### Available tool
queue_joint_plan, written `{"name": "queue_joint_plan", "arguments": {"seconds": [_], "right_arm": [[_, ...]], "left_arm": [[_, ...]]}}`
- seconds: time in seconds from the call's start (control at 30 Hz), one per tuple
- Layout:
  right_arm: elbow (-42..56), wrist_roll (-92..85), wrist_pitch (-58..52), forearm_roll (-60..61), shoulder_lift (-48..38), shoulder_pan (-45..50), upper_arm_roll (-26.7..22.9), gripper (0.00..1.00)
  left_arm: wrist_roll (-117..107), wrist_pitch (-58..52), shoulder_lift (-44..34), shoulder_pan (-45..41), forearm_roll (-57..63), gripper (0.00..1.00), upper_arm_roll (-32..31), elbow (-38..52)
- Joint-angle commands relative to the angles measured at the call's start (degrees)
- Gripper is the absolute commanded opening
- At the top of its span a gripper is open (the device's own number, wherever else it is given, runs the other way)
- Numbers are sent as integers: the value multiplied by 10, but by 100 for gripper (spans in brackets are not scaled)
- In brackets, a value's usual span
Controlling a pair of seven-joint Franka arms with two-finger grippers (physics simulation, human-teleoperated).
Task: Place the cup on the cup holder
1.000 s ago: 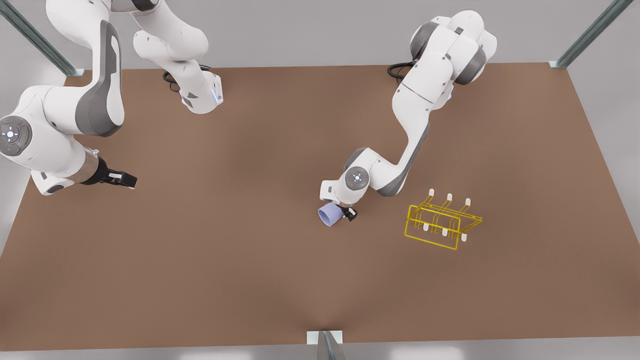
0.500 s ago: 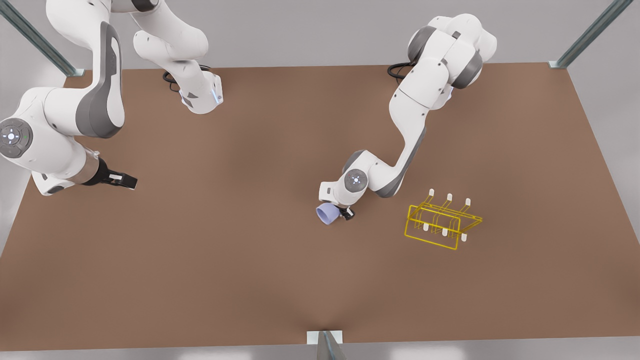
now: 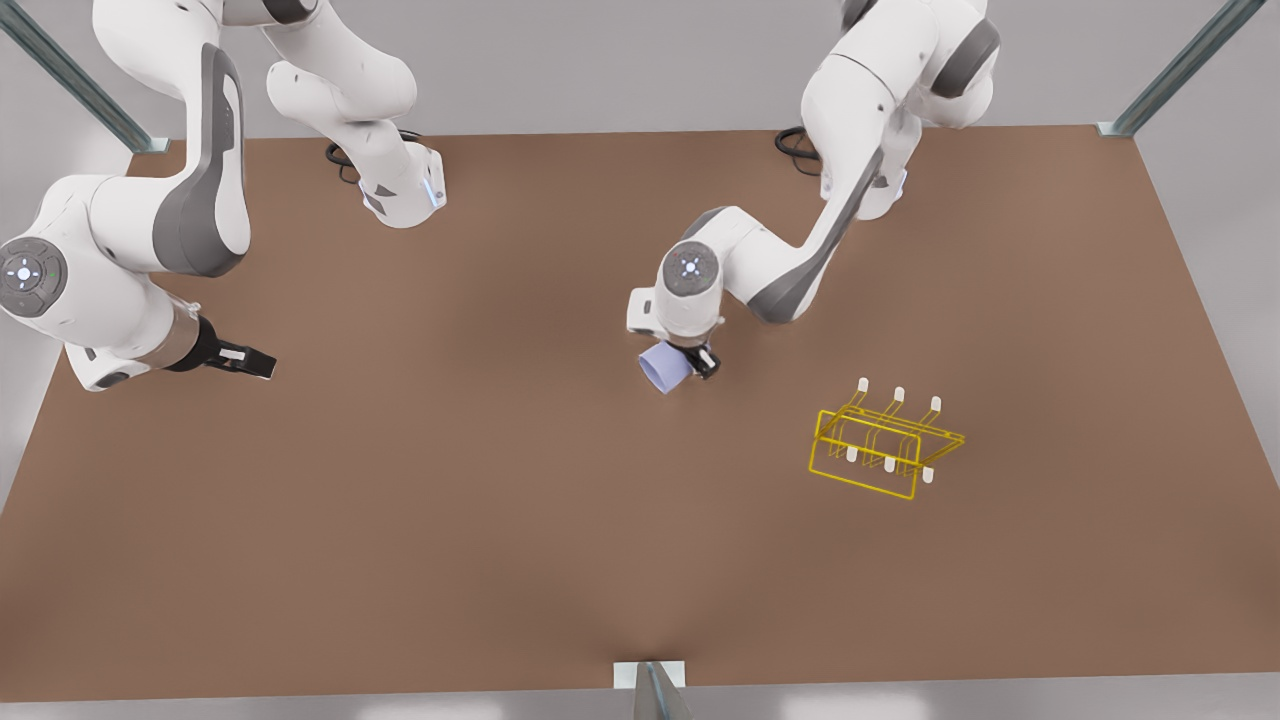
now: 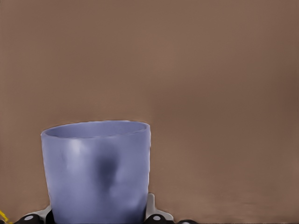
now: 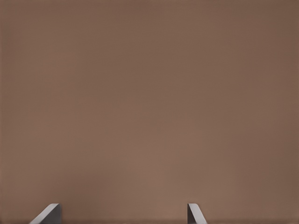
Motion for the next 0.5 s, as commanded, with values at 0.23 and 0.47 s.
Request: {"name": "queue_joint_plan", "arguments": {"seconds": [0.23,0.47], "right_arm": [[0,5,-2,1,0,-1,0,100],[1,5,-2,1,0,0,0,100]], "left_arm": [[-310,-397,117,-25,552,72,6,188],[-13,-192,188,-183,615,72,320,199]]}}
